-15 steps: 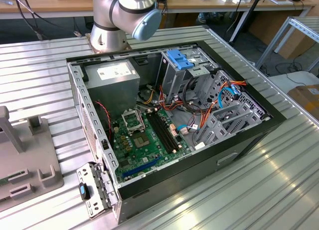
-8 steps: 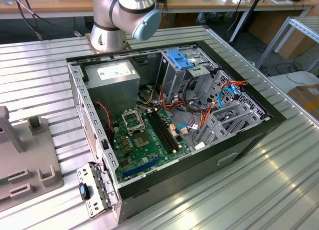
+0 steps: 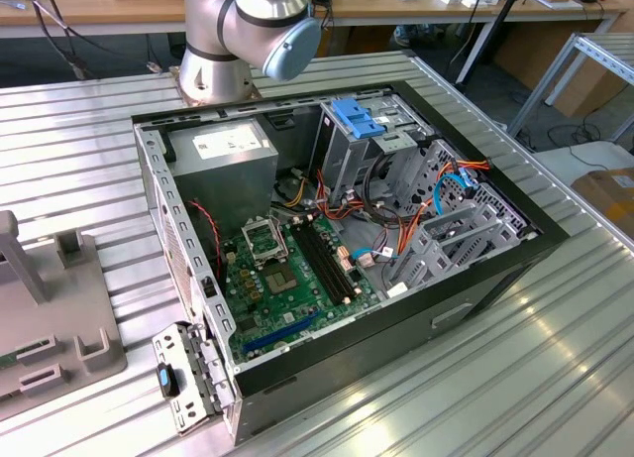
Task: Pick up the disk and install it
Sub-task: 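Pick up the disk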
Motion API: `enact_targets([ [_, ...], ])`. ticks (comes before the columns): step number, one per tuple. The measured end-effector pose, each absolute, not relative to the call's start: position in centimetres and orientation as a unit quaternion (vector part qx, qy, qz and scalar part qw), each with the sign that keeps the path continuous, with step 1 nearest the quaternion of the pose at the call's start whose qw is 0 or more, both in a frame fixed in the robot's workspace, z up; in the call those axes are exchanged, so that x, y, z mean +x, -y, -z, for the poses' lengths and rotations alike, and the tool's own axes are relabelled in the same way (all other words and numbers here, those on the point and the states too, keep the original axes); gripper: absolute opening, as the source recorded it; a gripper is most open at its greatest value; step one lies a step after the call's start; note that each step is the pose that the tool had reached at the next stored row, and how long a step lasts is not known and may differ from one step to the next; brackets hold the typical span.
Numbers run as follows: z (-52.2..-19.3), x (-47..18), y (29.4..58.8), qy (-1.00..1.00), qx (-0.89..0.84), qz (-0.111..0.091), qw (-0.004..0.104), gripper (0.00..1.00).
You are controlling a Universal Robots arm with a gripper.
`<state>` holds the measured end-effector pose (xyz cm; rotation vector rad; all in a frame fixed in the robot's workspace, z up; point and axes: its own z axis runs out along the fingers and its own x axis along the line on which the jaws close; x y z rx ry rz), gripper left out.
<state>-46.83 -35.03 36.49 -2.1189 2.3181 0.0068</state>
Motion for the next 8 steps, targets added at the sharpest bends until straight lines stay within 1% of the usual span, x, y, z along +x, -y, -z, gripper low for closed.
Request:
enact_targets([
  [8,-35.62,-46.83,35.03,-0.738,-0.675,-0.002,0.0,0.66],
])
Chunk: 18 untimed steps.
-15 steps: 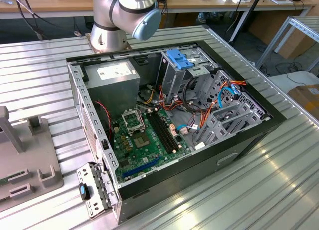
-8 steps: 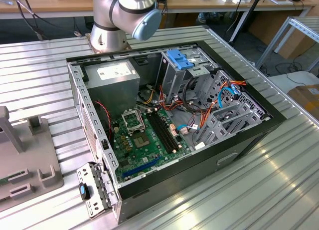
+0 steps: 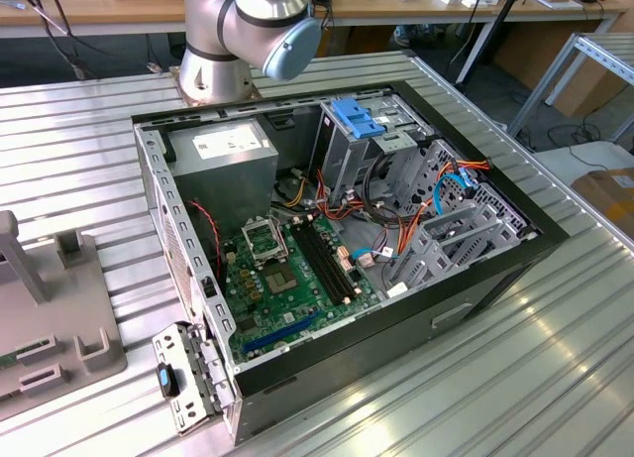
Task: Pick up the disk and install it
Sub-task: 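Pick up the disk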
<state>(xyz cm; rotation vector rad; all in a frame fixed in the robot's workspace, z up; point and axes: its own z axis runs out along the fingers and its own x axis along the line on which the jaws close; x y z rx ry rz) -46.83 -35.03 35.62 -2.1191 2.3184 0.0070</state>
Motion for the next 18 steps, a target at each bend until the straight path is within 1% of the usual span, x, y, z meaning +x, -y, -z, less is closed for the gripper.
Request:
enact_targets([
  [18,-32.6,-46.8,35.0,-0.736,-0.677,-0.002,0.0,0.66],
])
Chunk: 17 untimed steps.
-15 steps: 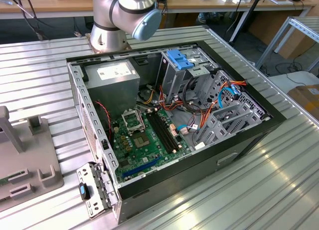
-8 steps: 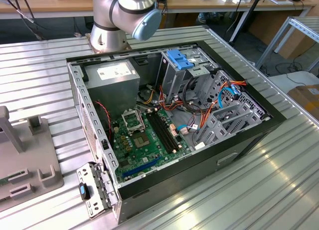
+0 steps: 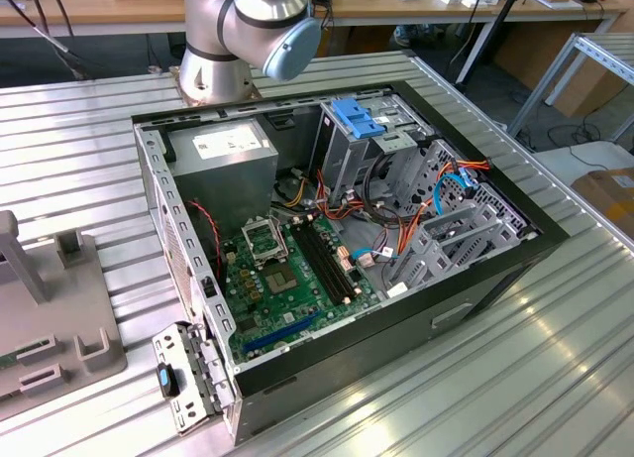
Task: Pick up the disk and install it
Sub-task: 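Pick up the disk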
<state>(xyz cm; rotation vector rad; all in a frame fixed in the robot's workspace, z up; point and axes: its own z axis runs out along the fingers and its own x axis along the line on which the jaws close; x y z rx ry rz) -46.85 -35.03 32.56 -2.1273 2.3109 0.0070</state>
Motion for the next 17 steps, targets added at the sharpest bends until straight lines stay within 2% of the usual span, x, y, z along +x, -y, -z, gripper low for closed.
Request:
enact_targets([
  [17,-30.8,-47.0,35.0,-0.716,-0.698,-0.002,0.0,0.66],
])
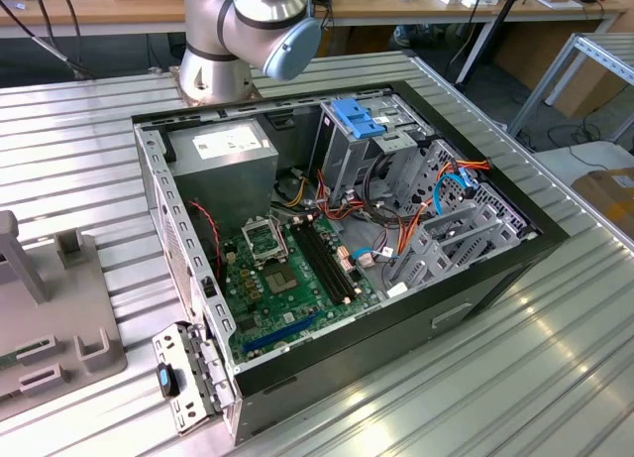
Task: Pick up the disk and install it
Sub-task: 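Pick up the disk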
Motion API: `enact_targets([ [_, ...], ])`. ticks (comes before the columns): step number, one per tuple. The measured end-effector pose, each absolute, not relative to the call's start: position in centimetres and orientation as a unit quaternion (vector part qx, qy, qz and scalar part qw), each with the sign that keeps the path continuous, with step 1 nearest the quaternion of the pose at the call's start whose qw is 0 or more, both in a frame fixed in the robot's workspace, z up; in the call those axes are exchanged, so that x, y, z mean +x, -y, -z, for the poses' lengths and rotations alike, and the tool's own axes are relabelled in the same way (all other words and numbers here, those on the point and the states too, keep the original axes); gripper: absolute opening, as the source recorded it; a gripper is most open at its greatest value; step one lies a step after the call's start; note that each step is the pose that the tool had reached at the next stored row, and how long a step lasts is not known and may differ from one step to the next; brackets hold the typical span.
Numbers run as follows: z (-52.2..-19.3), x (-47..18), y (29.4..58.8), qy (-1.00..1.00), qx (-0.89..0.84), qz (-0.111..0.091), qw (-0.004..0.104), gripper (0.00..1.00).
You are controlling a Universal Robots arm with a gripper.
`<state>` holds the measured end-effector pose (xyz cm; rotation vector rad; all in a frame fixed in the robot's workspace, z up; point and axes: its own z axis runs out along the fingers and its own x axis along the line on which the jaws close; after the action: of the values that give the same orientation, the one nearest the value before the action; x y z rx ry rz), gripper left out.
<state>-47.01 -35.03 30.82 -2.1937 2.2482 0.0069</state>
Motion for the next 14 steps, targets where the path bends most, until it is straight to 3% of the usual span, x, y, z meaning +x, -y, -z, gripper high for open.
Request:
enact_targets([
  [14,-30.69,-46.81,35.0,-0.711,-0.703,-0.002,0.0,0.65],
])
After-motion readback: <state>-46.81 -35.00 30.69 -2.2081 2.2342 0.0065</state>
